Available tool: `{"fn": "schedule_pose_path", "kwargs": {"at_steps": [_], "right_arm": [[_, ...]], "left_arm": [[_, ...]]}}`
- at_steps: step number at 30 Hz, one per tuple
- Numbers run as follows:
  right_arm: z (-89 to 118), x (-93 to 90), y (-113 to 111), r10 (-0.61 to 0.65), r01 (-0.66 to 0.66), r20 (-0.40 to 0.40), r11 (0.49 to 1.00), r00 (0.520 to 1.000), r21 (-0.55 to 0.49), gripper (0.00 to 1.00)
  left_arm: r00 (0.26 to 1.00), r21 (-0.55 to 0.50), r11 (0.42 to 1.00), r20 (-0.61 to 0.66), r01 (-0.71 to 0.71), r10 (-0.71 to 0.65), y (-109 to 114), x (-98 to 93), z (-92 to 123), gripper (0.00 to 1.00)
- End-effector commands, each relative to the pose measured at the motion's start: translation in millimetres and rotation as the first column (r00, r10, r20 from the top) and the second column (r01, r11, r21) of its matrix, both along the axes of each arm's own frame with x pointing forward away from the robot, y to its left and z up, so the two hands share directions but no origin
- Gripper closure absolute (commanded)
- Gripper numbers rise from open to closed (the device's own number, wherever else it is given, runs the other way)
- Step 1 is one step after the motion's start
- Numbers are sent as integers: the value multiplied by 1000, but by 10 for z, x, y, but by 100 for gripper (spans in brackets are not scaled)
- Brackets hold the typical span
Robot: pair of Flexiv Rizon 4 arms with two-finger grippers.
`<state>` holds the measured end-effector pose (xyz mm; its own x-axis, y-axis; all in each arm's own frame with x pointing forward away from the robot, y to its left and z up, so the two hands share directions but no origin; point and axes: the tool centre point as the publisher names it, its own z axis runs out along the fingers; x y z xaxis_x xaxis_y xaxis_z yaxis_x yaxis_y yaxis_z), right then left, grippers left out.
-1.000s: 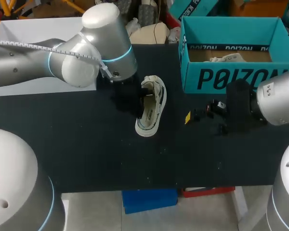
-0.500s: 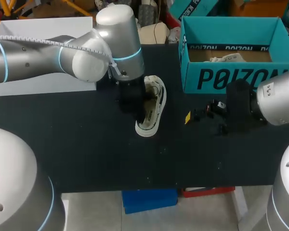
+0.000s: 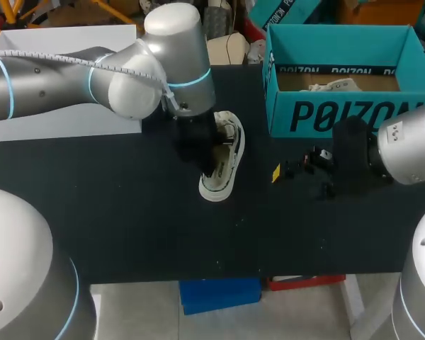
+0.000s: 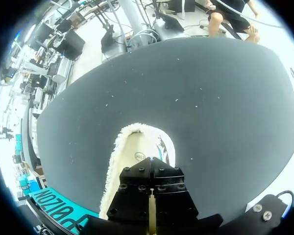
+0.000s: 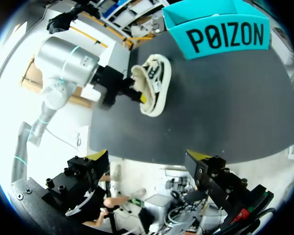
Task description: Take the shoe out of the shoebox, open the shoe tongue, remove and reinsert the insole, then place the shoe into the shoebox
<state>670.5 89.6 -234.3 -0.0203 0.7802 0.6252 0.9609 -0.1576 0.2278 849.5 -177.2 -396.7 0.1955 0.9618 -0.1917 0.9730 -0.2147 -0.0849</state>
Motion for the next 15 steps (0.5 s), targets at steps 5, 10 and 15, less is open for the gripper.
{"fn": "schedule_pose_path", "kwargs": {"at_steps": [5, 10, 15], "right_arm": [[4, 2, 9, -1, 1, -1, 1000, 1000, -2, 0], [4, 2, 9, -1, 1, -1, 1000, 1000, -2, 0], [4, 2, 9, -1, 1, -1, 1000, 1000, -2, 0]], "left_arm": [[999, 75, 997, 28, 29, -31, -32, 21, -146, 100], [999, 112, 993, 18, 45, -47, -13, 41, -231, 100], [999, 120, 991, 8, 50, -52, -50, 31, -326, 100]]}}
